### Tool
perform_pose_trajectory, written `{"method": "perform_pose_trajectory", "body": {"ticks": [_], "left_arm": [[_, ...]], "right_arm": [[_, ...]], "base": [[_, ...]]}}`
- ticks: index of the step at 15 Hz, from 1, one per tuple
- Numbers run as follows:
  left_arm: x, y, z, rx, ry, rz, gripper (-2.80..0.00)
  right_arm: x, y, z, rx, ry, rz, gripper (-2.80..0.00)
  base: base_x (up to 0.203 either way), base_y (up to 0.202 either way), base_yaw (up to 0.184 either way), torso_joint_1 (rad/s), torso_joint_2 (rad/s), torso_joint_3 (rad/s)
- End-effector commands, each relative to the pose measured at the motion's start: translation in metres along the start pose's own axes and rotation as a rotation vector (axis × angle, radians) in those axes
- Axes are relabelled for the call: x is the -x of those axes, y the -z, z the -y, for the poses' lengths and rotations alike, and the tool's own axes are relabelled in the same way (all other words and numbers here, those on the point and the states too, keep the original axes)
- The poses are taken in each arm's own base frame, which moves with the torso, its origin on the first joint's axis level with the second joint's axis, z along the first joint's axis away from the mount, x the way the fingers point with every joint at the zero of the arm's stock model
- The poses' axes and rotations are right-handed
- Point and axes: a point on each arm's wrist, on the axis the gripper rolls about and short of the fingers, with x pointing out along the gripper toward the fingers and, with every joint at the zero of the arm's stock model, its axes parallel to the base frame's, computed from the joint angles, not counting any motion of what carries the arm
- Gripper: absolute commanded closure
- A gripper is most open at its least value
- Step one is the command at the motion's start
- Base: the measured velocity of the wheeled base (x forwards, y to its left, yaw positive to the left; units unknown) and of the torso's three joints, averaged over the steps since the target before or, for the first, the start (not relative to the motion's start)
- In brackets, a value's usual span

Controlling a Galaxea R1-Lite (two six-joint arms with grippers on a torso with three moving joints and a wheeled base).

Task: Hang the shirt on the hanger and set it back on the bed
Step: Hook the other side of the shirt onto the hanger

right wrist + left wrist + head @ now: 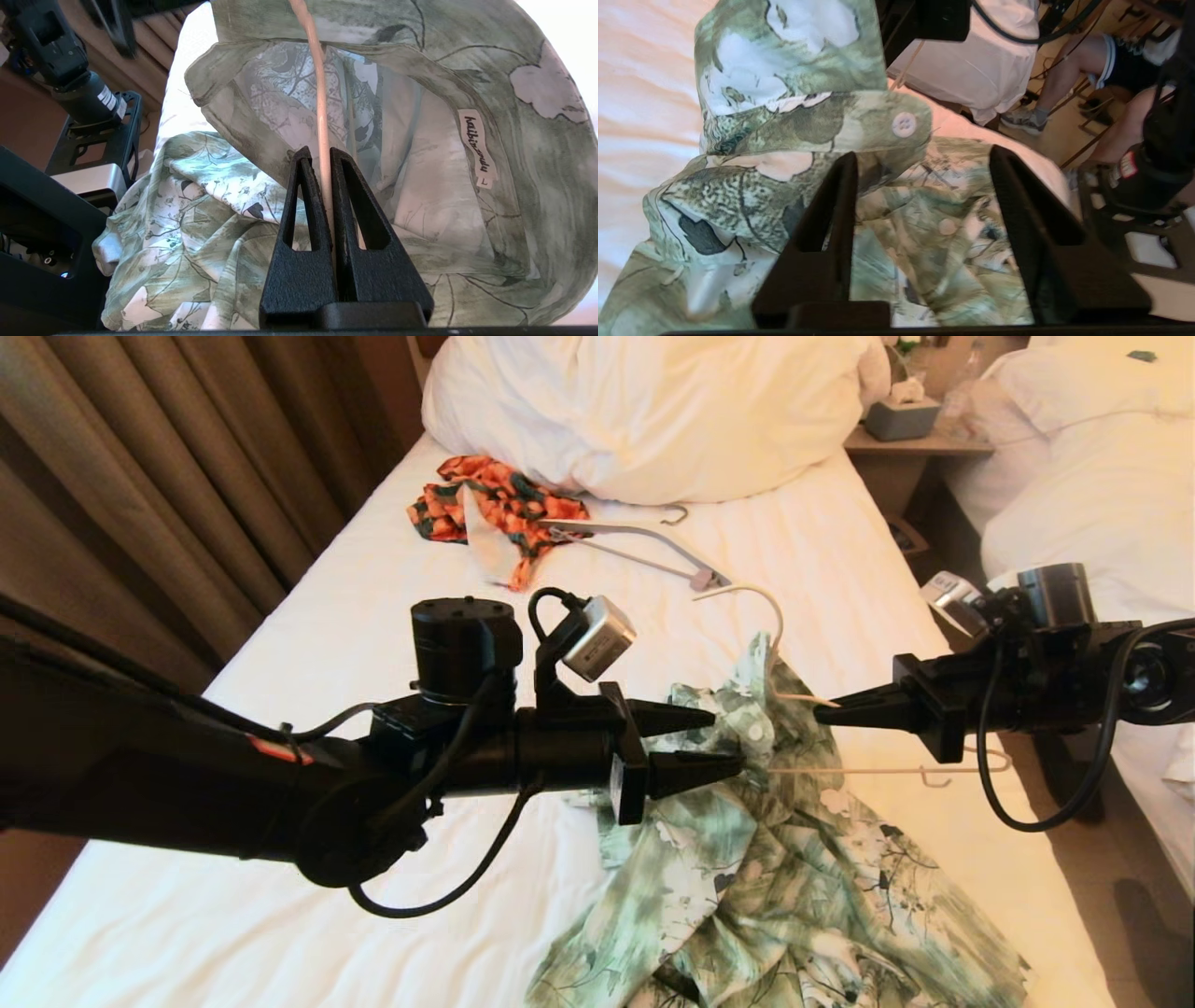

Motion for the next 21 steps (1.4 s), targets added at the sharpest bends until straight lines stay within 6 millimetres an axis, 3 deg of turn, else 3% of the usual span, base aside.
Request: {"method": "perform_pose_trajectory", "body": {"ticks": [1, 6, 12, 17, 21], "left_arm": [[-0.010, 0.017, -0.011, -0.004, 0.006, -0.027, -2.80], [0.012, 0.016, -0.035, -0.055, -0.037, -0.014, -2.80], [0.004, 0.013, -0.054, -0.083, -0.061, 0.008, -2.80], [-0.013, 0.029, -0.067, -0.071, -0.056, -0.007, -2.80], [-0.031, 0.031, -0.059, -0.073, -0.036, -0.010, -2.80]], "right_arm": [[-0.001, 0.002, 0.002, 0.000, -0.007, 0.002, 0.00], [-0.002, 0.006, 0.004, -0.007, -0.008, 0.001, 0.00], [-0.002, 0.005, 0.004, -0.006, -0.011, 0.002, 0.00], [-0.004, 0.005, 0.003, -0.005, -0.022, 0.005, 0.00], [-0.005, 0.004, 0.004, 0.008, -0.023, 0.009, 0.00]], "base": [[0.000, 0.000, 0.000, 0.000, 0.00, 0.000], [0.000, 0.000, 0.000, 0.000, 0.00, 0.000], [0.000, 0.000, 0.000, 0.000, 0.00, 0.000], [0.000, 0.000, 0.000, 0.000, 0.00, 0.000], [0.000, 0.000, 0.000, 0.000, 0.00, 0.000]]}}
